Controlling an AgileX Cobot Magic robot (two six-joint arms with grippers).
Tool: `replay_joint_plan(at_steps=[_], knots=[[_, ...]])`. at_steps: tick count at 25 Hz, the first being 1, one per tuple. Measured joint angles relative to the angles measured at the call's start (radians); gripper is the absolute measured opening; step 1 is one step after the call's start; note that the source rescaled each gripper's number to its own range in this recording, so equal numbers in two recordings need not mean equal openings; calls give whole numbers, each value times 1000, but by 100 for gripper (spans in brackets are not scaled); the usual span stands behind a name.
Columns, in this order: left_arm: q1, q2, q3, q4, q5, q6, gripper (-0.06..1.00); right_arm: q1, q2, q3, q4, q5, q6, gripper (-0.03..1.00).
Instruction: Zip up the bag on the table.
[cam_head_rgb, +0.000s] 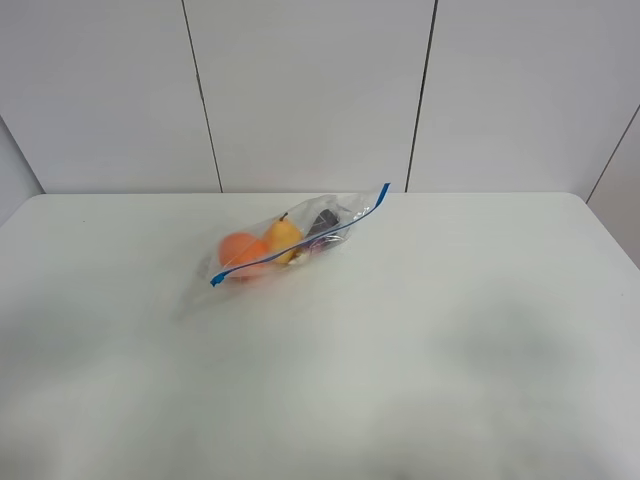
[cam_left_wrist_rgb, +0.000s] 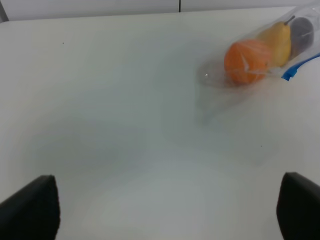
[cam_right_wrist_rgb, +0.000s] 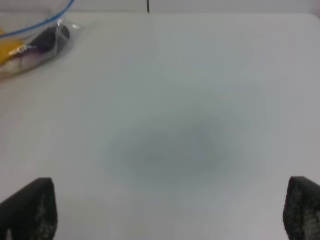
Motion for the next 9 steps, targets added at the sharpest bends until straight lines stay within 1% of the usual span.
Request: replay_joint_plan(at_steps=[9], knots=[[0, 0, 0, 0, 0, 0, 100, 0, -5, 0, -12, -1, 13, 100]])
